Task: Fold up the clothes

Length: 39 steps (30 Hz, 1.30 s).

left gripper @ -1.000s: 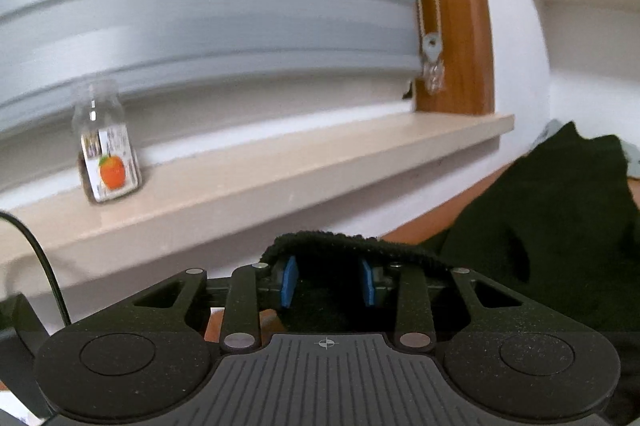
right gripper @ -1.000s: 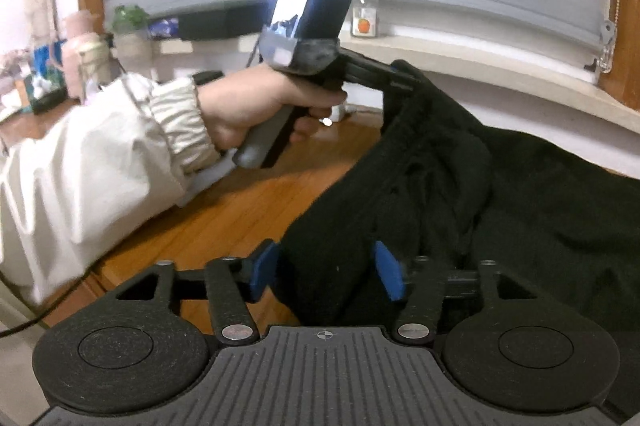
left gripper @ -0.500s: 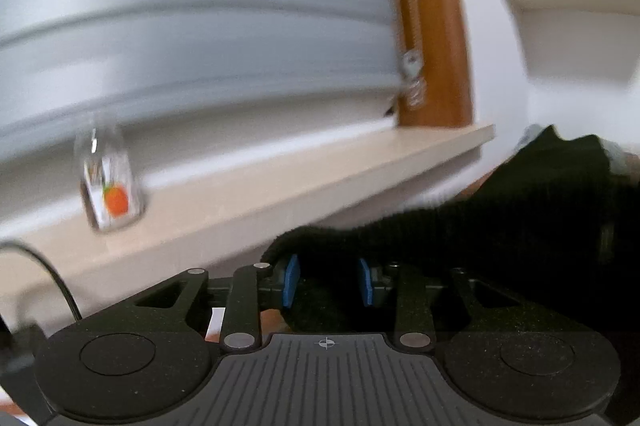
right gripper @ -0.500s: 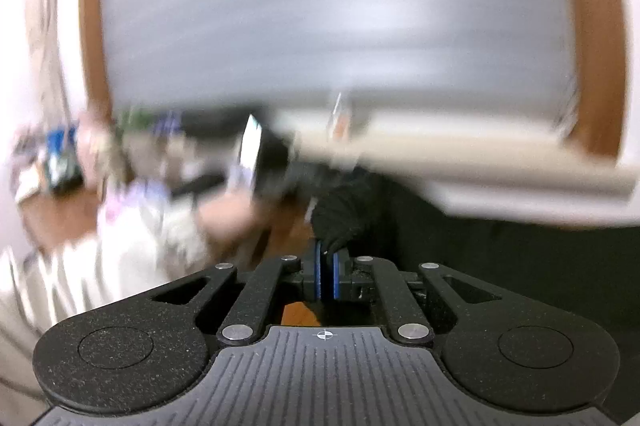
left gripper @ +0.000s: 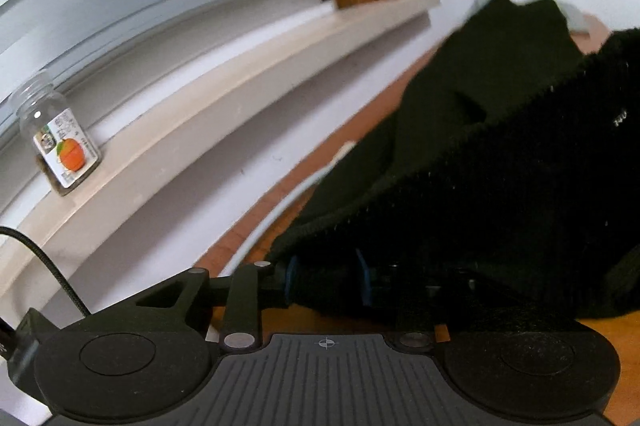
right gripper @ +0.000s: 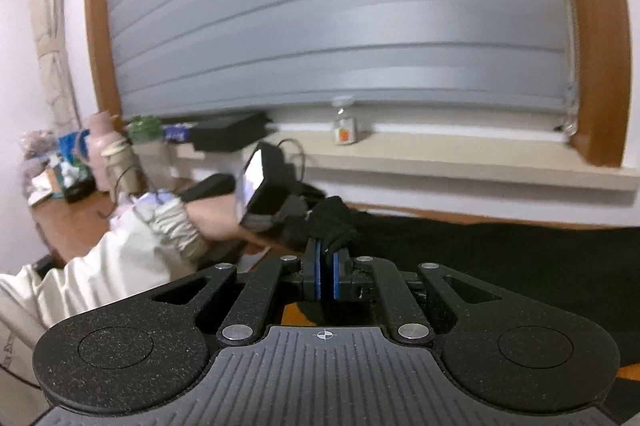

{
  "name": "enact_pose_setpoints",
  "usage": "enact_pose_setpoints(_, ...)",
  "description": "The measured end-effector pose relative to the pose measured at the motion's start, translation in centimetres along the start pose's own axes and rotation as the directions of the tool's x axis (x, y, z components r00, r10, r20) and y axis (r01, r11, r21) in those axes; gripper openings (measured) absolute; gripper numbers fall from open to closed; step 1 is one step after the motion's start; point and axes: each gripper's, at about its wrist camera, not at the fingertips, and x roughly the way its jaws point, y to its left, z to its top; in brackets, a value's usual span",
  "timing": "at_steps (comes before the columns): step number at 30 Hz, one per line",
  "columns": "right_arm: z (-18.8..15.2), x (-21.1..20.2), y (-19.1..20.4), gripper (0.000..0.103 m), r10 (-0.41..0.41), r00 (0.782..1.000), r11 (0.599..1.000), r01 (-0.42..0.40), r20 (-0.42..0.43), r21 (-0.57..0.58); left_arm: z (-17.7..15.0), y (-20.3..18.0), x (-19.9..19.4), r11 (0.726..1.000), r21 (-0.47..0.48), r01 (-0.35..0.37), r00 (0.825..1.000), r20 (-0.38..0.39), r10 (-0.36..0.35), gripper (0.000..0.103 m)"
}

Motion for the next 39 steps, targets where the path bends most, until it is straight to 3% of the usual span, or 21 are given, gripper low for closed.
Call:
enact_pose_setpoints(2,-0.9,0.8,0.4,0.007,0.036,0.998,0.999,-0.037,-0.059,-0.008,-0.2,0.9,-0.4,0.999,-0.033,0.032,0.999,0.002,-0.032,0.034)
enact_pose_setpoints(4,-2.3,1.9,0.7,0.007,0.033,0.991,0.999,-0.037,-0.131,-0.026,-0.7,2.7,-1.1,0.983,-0.118,0.140,0.990,0.028,-0.138,0.037)
enact_pose_setpoints(7,-4.4,3.1,0.3,0.007,0.041,0.977,0.999,-0.046,-0.210,-0.018,-1.4,5.6,-2.7,0.929,-0.221,0.298,0.953,0.128,-0.276,0.037)
enact_pose_setpoints(9,-5.4,3.6,-0.1,0.007,0.053,0.971,0.998,-0.056,-0.233,-0.004,-1.5,6.9,-3.9,0.904,-0.259,0.339,0.935,0.200,-0.293,0.040)
enact_pose_setpoints(11,-5.8,3.7,-0.2,0.007,0.069,0.968,0.998,-0.069,-0.240,0.008,-1.5,8.1,-4.7,0.880,-0.302,0.367,0.919,0.262,-0.294,0.052)
enact_pose_setpoints(15,-6.4,3.6,-0.6,0.007,0.090,0.960,0.996,-0.088,-0.267,0.019,-1.1,9.8,-4.8,0.831,-0.389,0.398,0.900,0.341,-0.272,0.052)
enact_pose_setpoints(18,-7.4,4.1,-0.2,0.007,0.162,0.938,0.987,-0.149,-0.307,0.065,-1.2,9.1,-4.1,0.856,-0.396,0.333,0.930,0.286,-0.229,0.059)
enact_pose_setpoints(20,-8.0,4.4,0.8,0.007,0.223,0.920,0.975,-0.206,-0.323,0.085,-1.1,8.1,-2.9,0.869,-0.382,0.314,0.943,0.229,-0.240,0.061)
enact_pose_setpoints(23,-8.4,4.7,1.9,0.007,0.254,0.904,0.967,-0.249,-0.345,0.060,-1.2,6.8,-1.2,0.897,-0.357,0.260,0.964,0.150,-0.220,0.064)
enact_pose_setpoints(24,-8.4,4.8,1.9,0.007,0.256,0.904,0.966,-0.251,-0.342,0.058,-1.3,6.4,-0.7,0.906,-0.348,0.240,0.970,0.123,-0.210,0.065)
enact_pose_setpoints(26,-8.0,4.6,1.6,0.007,0.227,0.925,0.974,-0.219,-0.303,0.062,-1.5,5.8,0.1,0.919,-0.333,0.209,0.978,0.081,-0.193,0.066)
enact_pose_setpoints(30,-5.6,2.7,0.4,0.007,0.150,0.973,0.987,-0.138,-0.176,0.077,-1.6,5.9,-0.1,0.917,-0.349,0.191,0.981,0.094,-0.169,0.066)
enact_pose_setpoints(33,-3.5,0.3,-1.4,0.007,0.047,0.996,0.996,-0.041,-0.075,0.080,-1.4,6.1,-3.1,0.926,-0.339,0.165,0.981,0.152,-0.119,0.066)
enact_pose_setpoints(34,-2.8,-0.5,-2.1,0.007,0.013,0.999,0.996,-0.009,-0.042,0.088,-1.3,6.1,-4.1,0.929,-0.335,0.156,0.980,0.171,-0.102,0.065)
enact_pose_setpoints(36,-1.6,-1.9,-3.5,0.007,-0.042,0.999,0.994,0.041,0.012,0.104,-1.2,5.5,-5.9,0.923,-0.322,0.210,0.965,0.220,-0.143,0.061)
enact_pose_setpoints(38,-0.7,-3.1,-4.8,0.007,-0.083,0.995,0.990,0.076,0.054,0.118,-1.0,4.3,-7.5,0.920,-0.288,0.265,0.949,0.248,-0.196,0.043)
enact_pose_setpoints(39,-0.2,-3.6,-5.5,0.007,-0.103,0.992,0.988,0.093,0.075,0.126,-0.9,3.2,-8.3,0.921,-0.257,0.293,0.939,0.260,-0.226,0.039)
